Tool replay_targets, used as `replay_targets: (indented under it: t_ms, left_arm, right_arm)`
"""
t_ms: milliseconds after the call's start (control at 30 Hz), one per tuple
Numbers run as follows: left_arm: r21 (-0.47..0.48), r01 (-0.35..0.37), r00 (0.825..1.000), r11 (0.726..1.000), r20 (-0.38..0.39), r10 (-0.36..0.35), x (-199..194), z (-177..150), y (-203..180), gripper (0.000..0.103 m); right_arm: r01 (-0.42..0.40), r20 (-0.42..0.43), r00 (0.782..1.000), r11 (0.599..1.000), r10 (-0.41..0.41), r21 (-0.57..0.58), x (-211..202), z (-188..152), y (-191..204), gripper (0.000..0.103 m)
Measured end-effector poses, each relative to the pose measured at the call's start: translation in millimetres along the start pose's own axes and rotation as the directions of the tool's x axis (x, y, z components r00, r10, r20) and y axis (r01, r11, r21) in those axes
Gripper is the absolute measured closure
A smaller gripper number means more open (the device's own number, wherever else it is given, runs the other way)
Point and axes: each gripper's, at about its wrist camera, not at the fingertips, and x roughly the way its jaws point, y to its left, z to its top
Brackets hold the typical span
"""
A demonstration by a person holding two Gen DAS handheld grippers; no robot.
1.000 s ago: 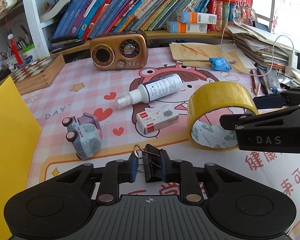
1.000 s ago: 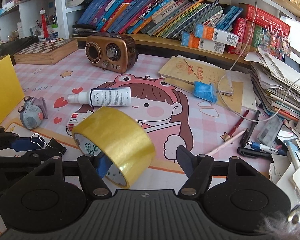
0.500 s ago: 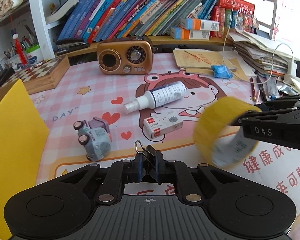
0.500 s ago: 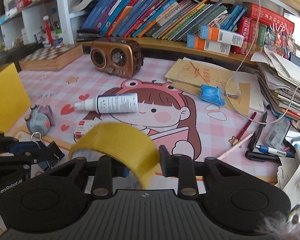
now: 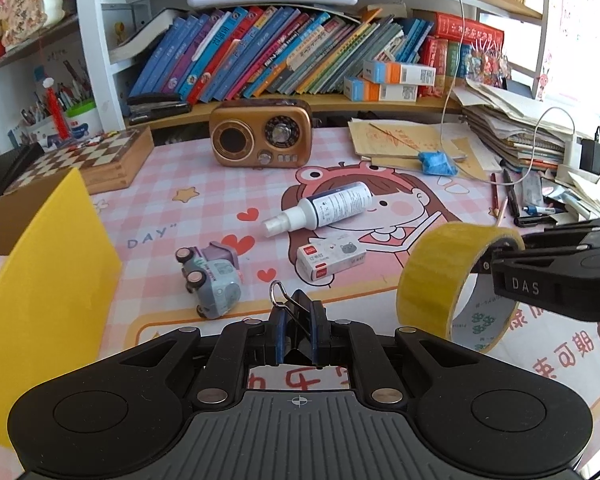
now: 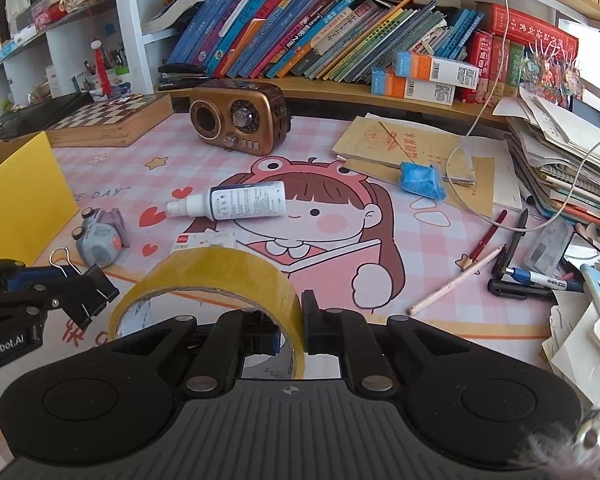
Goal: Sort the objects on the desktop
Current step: 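Carry the clip in the left tool and tape roll in the right tool toward the yellow box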
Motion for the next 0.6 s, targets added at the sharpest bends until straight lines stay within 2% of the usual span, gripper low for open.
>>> replay_targets:
  t_ms: [600]
  left_arm:
    - [-0.057,0.035,0.994,0.998,0.110,-0.028,-88.6,-27.3,31.8,0.092]
  right_arm:
    - [-0.005,0.015,1.000,1.000,0.005,0.004,-61.3,-32.1,50.2,0.094]
